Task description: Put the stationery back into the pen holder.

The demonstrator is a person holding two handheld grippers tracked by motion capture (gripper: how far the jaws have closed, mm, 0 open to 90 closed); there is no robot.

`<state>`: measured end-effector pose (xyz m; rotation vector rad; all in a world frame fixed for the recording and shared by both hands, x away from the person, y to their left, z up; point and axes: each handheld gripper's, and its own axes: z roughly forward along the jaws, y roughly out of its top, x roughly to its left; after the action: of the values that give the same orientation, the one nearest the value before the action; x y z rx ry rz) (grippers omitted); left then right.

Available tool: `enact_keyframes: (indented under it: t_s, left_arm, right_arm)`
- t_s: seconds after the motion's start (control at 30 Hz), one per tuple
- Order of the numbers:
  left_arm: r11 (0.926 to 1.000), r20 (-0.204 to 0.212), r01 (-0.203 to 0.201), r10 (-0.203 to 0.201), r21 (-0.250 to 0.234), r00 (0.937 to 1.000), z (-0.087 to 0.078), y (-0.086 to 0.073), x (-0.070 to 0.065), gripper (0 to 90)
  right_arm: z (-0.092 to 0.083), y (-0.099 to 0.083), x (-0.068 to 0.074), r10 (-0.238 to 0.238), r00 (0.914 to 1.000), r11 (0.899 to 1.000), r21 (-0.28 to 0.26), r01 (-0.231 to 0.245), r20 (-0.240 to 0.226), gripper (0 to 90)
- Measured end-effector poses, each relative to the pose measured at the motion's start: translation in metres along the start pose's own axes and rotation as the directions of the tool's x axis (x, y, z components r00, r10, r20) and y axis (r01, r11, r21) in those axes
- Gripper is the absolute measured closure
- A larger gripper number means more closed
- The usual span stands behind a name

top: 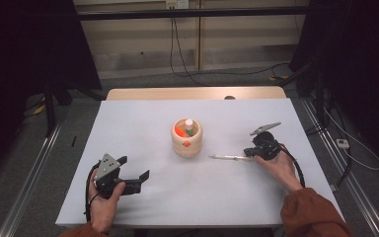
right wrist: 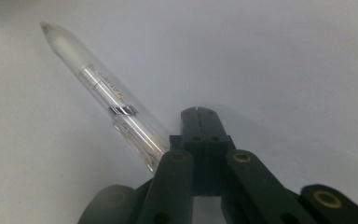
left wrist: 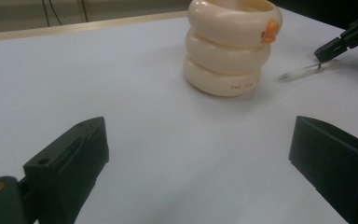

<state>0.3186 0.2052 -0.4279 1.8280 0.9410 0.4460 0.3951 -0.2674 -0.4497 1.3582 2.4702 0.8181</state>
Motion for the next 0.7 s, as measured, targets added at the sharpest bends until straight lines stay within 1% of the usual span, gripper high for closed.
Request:
enact_keyframes:
  t_s: [0.03, 0.2, 0.4, 0.47, 0.6, 0.63, 0.7]
  left_arm:
    - [1.0000, -0.004, -0.005, 0.005, 0.000, 1.0000, 0.000, 0.000, 0.000, 4.6]
    - [1.0000, -0.006, 0.004, -0.004, -0.001, 1.0000, -0.001, 0.000, 0.001, 4.6]
    - [1.0000, -0.004, -0.004, 0.004, 0.003, 1.0000, 0.000, 0.000, 0.000, 4.6]
    - [1.0000, -0.004, -0.004, 0.004, 0.005, 1.0000, 0.000, 0.000, 0.000, 4.6]
    - [1.0000, -0.001, 0.001, -0.001, 0.005, 1.0000, 0.000, 0.000, 0.000, 4.5]
    - [0.9999, -0.001, -0.005, 0.005, 0.009, 1.0000, 0.000, 0.000, 0.000, 4.6]
    - [1.0000, 0.002, -0.004, 0.004, 0.009, 1.0000, 0.000, -0.001, -0.001, 4.6]
  right_arm:
    - [0.000, -0.001, 0.001, -0.003, 1.0000, 1.000, -0.001, 0.003, 0.003, 90.0]
    - [-0.003, -0.004, 0.005, -0.006, 1.0000, 1.000, 0.004, 0.006, -0.004, 90.0]
    - [-0.007, -0.009, 0.010, -0.024, 0.9995, 1.000, 0.011, 0.024, -0.019, 90.0]
    - [-0.009, -0.011, 0.011, -0.021, 0.9994, 1.000, 0.013, 0.022, -0.027, 90.0]
    - [-0.010, -0.014, 0.014, -0.031, 0.9993, 0.999, 0.011, 0.031, -0.023, 90.0]
    - [-0.010, -0.014, 0.015, -0.027, 0.9994, 1.000, 0.010, 0.027, -0.020, 90.0]
    - [-0.010, -0.014, 0.015, -0.033, 0.9993, 0.999, 0.008, 0.033, -0.020, 90.0]
